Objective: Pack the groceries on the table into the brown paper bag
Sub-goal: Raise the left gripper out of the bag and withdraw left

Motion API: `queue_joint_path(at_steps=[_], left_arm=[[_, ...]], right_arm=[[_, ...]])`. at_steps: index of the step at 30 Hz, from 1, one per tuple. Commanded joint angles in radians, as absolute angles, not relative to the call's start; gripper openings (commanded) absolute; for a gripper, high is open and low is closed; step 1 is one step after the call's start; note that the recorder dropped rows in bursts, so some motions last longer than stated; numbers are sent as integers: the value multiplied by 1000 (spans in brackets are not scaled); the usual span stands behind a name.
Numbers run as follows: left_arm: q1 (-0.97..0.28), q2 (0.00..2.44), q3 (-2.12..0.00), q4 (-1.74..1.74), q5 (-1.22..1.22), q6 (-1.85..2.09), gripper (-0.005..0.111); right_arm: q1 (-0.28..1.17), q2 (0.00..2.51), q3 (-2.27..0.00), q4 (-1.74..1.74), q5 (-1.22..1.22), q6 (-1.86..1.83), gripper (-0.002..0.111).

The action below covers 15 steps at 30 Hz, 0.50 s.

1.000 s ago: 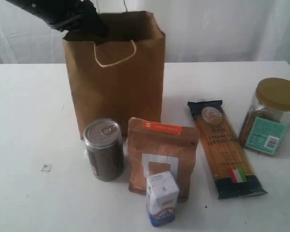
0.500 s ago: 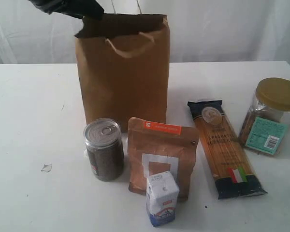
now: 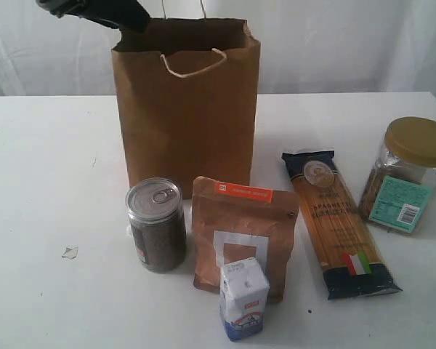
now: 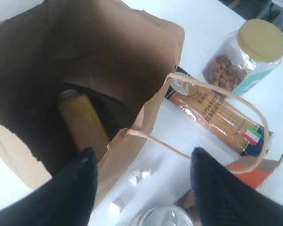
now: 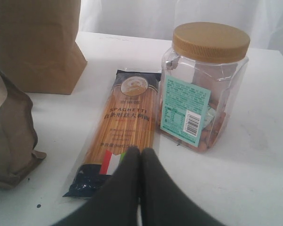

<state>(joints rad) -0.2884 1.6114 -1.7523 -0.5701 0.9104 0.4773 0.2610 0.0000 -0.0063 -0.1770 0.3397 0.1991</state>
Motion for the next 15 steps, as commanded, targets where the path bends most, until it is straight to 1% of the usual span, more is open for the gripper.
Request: queue_joint_path(at_steps=[1, 6, 11, 15], left_arm=[[-291, 1540, -1756, -523, 975, 463, 59], [-291, 1445, -1756, -491, 993, 423, 59], [-291, 1352, -1753, -363, 1062, 333, 59], [-291, 1261, -1666, -292, 1058, 281, 59]], right_arm=[[261, 0, 0, -178, 336, 199, 0], [261, 0, 0, -178, 336, 199, 0], [261, 0, 0, -178, 336, 199, 0], [261, 0, 0, -178, 336, 199, 0]])
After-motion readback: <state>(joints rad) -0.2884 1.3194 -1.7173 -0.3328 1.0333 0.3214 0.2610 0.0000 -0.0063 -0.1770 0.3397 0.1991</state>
